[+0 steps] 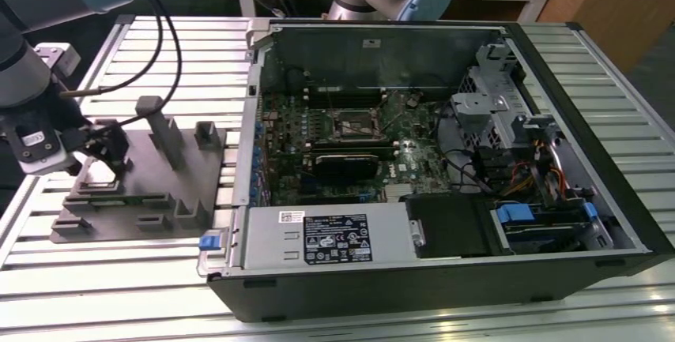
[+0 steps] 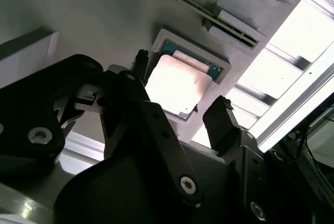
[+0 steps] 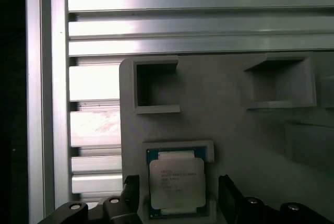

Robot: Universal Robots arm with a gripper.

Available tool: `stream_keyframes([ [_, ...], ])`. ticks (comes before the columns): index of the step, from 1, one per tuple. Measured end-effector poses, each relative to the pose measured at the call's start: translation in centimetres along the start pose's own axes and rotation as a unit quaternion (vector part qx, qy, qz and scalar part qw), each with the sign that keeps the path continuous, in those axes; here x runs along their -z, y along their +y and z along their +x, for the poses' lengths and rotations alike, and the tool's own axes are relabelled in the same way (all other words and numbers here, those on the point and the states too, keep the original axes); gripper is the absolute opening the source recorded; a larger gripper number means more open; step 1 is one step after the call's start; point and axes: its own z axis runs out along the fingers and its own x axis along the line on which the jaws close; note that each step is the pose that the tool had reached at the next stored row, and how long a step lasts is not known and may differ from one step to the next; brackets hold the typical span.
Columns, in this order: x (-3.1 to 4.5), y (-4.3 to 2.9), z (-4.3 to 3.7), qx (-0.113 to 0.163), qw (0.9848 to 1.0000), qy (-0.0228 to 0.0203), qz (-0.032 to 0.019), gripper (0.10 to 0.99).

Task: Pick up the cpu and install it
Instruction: 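Pick up the cpu and move it towards the insertion slot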

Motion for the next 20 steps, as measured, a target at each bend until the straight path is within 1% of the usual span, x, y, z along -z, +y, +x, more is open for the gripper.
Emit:
stream_keyframes([
  [6, -0.47, -0.01, 0.01, 0.002, 1.0000, 0.0001, 0.0000, 0.706],
  [10, -0.66, 0.04, 0.05, 0.002, 1.0000, 0.0001, -0.0001, 0.706],
  [12, -0.71, 0.05, 0.05, 0.010, 1.0000, 0.0005, -0.0002, 0.706],
  [16, -0.84, 0.07, 0.05, 0.039, 0.9992, 0.0017, -0.0011, 0.706],
  [20, -1.02, 0.25, 0.07, 0.044, 0.9990, 0.0019, -0.0012, 0.706],
])
